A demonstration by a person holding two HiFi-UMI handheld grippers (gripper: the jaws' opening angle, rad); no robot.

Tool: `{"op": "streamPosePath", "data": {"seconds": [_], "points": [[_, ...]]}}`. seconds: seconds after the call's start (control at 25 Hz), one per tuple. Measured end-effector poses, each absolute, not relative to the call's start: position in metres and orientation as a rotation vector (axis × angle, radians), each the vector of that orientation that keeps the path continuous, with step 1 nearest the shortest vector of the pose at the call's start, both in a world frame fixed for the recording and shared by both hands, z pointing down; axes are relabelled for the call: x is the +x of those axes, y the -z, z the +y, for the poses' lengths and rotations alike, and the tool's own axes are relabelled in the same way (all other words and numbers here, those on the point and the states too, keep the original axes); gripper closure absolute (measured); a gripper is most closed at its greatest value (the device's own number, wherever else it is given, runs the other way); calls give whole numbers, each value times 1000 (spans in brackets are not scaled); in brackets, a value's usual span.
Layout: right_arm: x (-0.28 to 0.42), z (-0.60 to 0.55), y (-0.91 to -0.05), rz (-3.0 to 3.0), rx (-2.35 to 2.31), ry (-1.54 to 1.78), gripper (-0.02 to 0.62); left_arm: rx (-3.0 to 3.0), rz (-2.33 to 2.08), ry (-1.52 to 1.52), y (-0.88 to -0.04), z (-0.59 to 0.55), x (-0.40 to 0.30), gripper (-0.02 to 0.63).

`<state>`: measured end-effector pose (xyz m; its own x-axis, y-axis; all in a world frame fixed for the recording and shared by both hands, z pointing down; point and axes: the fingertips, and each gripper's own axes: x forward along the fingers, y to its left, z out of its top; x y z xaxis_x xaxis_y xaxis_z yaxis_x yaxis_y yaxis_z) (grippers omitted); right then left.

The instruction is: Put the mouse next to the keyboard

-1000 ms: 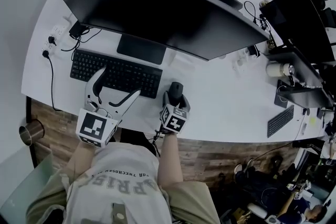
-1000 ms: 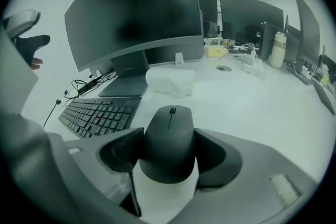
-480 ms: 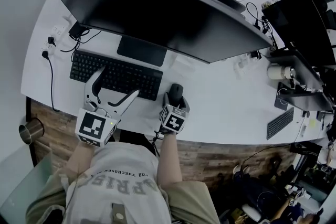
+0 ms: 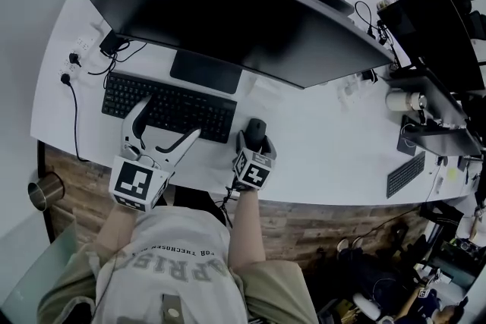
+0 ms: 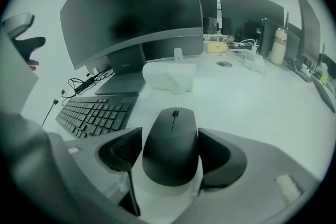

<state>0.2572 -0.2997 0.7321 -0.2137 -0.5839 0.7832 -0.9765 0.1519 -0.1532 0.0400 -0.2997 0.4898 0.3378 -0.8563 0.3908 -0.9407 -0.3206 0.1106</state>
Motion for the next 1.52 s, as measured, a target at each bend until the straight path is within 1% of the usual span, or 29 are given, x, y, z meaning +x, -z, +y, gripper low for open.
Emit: {"op": "streamPosePath", "data": {"seconds": [0.16,0.28,0.64,0.88,1.0,1.08,1.12,1.2,1.28,1.32,1.36,1.44,1.52], "points": [[259,-303,-715,-1907,1520,-857,272,2286,-1599,-396,-491,-294,36,181],[262,-302,-684,-1950,1605,-807,272,2314,-1582,-390,-486,-290,34,181],[245,-267,-516,-2362,1948,-599,272,2473,-1528,-316,-450,-274,28,183],[227,-225,-443,-2426,2039,-366,276,2578,-1498,-186,-411,-259,28,183],[220,-210,-418,-2418,2087,-272,309,2619,-1476,-150,-397,-251,25,183],[217,-200,-407,-2395,2135,-222,372,2647,-1462,-120,-389,-246,23,186],[216,-195,-402,-2383,2154,-202,385,2660,-1461,-99,-384,-243,22,205],[214,-188,-395,-2365,2180,-165,416,2680,-1469,-33,-371,-239,20,305],[211,-183,-388,-2355,2197,-133,434,2697,-1472,0,-362,-235,17,360],[210,-180,-386,-2347,2206,-118,452,2706,-1470,2,-359,-232,17,382],[210,-177,-383,-2339,2212,-103,485,2714,-1466,5,-358,-230,17,404],[208,-173,-379,-2328,2213,-80,488,2717,-1460,17,-355,-226,16,473],[207,-170,-374,-2319,2218,-57,488,2718,-1469,4,-356,-222,14,521]]}}
